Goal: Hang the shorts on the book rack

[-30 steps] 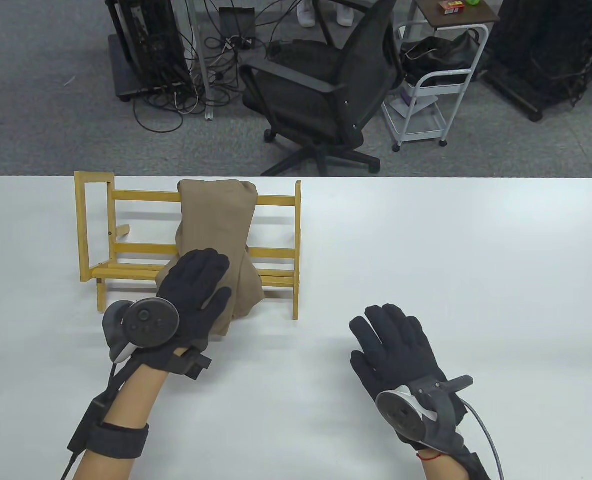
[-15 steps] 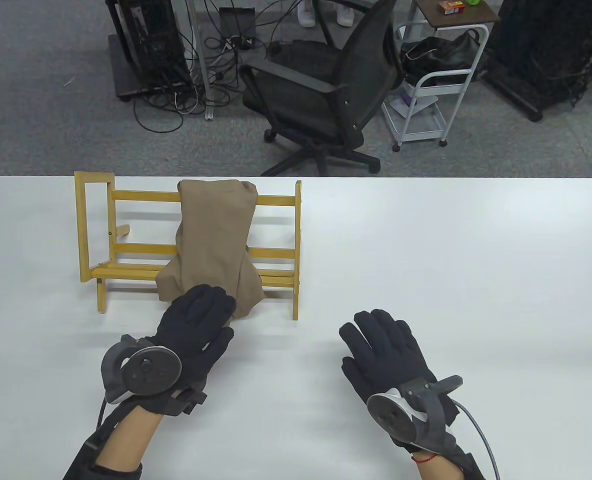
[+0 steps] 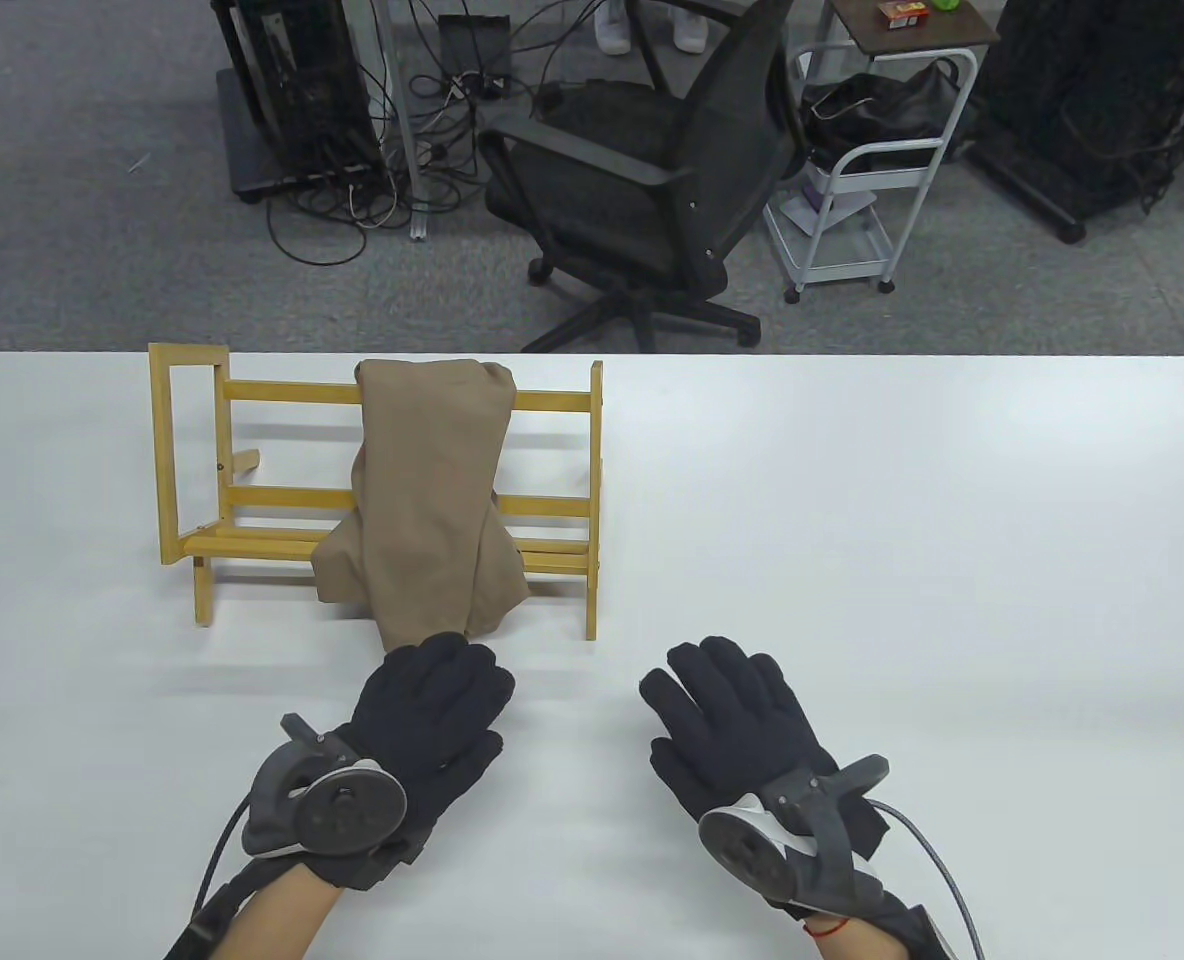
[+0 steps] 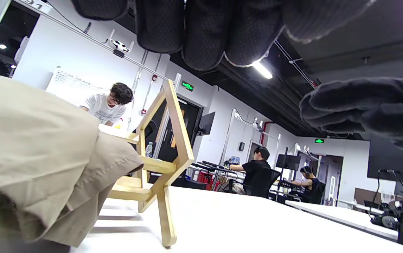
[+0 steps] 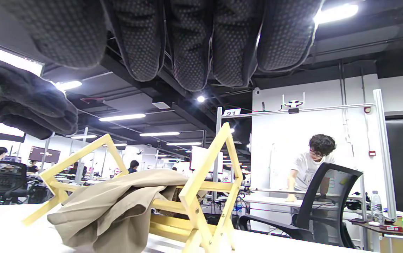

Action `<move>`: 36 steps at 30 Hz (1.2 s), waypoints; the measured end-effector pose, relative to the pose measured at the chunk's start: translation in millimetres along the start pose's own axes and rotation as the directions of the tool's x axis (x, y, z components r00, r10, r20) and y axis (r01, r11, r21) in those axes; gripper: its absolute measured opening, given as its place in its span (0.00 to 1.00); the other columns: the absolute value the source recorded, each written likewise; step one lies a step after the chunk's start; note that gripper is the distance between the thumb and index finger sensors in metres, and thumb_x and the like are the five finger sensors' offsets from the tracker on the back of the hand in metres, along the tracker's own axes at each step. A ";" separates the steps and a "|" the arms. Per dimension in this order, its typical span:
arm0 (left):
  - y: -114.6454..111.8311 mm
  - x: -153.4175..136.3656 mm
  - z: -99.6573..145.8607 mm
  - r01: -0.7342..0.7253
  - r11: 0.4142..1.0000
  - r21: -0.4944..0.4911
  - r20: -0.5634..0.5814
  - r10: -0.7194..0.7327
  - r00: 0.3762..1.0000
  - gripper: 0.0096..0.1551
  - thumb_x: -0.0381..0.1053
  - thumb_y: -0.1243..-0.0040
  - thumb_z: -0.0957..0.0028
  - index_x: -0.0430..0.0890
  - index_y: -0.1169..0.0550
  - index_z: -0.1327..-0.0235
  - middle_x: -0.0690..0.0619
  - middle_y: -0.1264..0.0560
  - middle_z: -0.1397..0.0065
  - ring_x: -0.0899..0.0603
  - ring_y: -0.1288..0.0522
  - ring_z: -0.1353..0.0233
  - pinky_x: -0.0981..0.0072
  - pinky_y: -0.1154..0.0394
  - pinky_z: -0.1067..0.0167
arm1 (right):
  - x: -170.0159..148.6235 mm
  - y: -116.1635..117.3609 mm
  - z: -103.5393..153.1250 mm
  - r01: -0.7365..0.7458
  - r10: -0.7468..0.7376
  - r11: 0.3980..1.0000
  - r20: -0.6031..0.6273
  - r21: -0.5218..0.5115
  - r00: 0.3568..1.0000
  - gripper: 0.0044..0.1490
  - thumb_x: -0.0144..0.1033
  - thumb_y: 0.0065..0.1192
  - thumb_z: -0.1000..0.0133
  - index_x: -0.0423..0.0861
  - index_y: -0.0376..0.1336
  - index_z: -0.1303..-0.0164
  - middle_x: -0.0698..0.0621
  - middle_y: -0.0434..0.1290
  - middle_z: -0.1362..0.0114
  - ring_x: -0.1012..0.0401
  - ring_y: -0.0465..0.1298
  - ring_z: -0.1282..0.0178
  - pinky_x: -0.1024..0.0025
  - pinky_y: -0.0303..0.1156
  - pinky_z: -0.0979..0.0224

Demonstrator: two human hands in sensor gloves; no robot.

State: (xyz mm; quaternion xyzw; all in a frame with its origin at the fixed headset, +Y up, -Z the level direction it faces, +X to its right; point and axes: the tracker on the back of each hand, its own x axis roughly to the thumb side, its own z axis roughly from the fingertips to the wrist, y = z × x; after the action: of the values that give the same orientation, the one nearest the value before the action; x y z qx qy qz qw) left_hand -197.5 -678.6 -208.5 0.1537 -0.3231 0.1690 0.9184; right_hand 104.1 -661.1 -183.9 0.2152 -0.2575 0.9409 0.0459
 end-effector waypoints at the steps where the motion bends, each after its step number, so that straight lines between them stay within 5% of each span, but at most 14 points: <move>1: -1.8 0.2 0.2 -0.006 1.000 -0.005 0.004 0.006 1.000 0.31 0.62 0.47 0.45 0.55 0.25 0.29 0.52 0.28 0.21 0.36 0.32 0.19 0.35 0.38 0.29 | 1.1 1.0 0.2 0.002 -0.002 1.000 0.004 0.006 1.000 0.37 0.63 0.57 0.49 0.64 0.61 0.29 0.56 0.66 0.17 0.52 0.68 0.17 0.52 0.66 0.18; 13: -24.7 5.3 1.3 -0.100 0.989 -0.112 0.031 0.104 0.994 0.31 0.62 0.47 0.45 0.54 0.25 0.29 0.52 0.28 0.21 0.36 0.33 0.19 0.35 0.39 0.29 | 14.3 14.0 2.6 0.004 -0.007 0.998 0.052 0.068 0.999 0.36 0.63 0.57 0.50 0.64 0.61 0.29 0.56 0.66 0.17 0.53 0.68 0.17 0.52 0.66 0.18; 36: -26.7 5.2 0.2 -0.138 0.982 -0.131 0.034 0.144 0.989 0.31 0.62 0.46 0.46 0.54 0.25 0.30 0.52 0.28 0.22 0.36 0.32 0.19 0.35 0.38 0.30 | 17.1 19.4 1.5 0.004 -0.010 0.994 0.055 0.111 0.998 0.36 0.63 0.57 0.50 0.64 0.62 0.29 0.56 0.66 0.18 0.53 0.68 0.17 0.53 0.66 0.18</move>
State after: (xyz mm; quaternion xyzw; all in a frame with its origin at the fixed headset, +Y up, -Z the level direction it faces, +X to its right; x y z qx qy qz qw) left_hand -182.8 -701.5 -209.6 0.0746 -0.3631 0.2092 0.9049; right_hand 85.4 -679.0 -184.5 0.2444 -0.2053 0.9472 0.0301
